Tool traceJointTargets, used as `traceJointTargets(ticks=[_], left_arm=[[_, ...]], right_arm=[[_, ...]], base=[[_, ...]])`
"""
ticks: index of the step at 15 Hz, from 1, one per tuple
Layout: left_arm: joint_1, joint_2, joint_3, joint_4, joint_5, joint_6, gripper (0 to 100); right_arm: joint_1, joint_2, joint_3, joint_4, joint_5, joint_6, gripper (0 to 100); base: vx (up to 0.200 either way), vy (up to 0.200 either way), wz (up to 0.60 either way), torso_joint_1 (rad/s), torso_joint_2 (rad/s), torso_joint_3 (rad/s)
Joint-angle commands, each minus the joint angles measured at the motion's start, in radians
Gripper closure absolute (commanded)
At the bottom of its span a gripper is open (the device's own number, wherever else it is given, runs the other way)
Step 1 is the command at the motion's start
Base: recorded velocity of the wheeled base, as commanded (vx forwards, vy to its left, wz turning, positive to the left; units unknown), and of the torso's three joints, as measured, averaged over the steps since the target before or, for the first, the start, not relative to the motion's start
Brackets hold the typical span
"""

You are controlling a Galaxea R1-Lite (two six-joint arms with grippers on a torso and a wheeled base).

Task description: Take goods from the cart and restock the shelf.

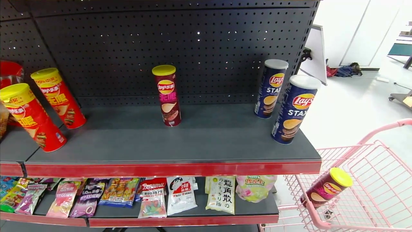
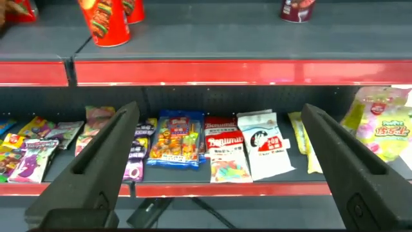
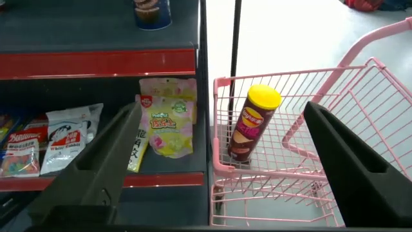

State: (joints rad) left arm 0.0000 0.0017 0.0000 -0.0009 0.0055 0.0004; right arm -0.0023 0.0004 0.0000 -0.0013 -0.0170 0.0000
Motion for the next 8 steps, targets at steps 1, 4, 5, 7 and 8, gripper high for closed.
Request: traceJointTargets(ticks=[1, 4, 5, 7, 8], left_arm=[[0.000, 0.000, 0.000, -0.001, 0.001, 0.000, 0], [0.000, 0.000, 0.000, -0.001, 0.001, 0.000, 0], [0.000, 0.000, 0.000, -0.001, 0.001, 0.000, 0], [-0.002, 0.000, 0.000, -0.001, 0.001, 0.000, 0], [-0.002, 0.000, 0.000, -0.001, 0.001, 0.000, 0]], right_arm=[[-0.001, 0.001, 0.000, 0.000, 0.000, -0.002, 0], [-0.001, 0.001, 0.000, 0.000, 0.000, 0.000, 0], [-0.001, 0.001, 0.000, 0.000, 0.000, -0.002, 0], [-0.001, 0.001, 0.000, 0.000, 0.000, 0.000, 0], [-0.001, 0.001, 0.000, 0.000, 0.000, 0.000, 0]], base=[[0.000, 0.000, -0.60, 0.002, 0.01, 0.002], [0.000, 0.000, -0.60, -0.001, 0.00, 0.004], [0.000, 0.000, -0.60, 0.022, 0.01, -0.012], [0.000, 0.000, -0.60, 0.000, 0.00, 0.005], [0.000, 0.000, 0.00, 0.000, 0.00, 0.000]])
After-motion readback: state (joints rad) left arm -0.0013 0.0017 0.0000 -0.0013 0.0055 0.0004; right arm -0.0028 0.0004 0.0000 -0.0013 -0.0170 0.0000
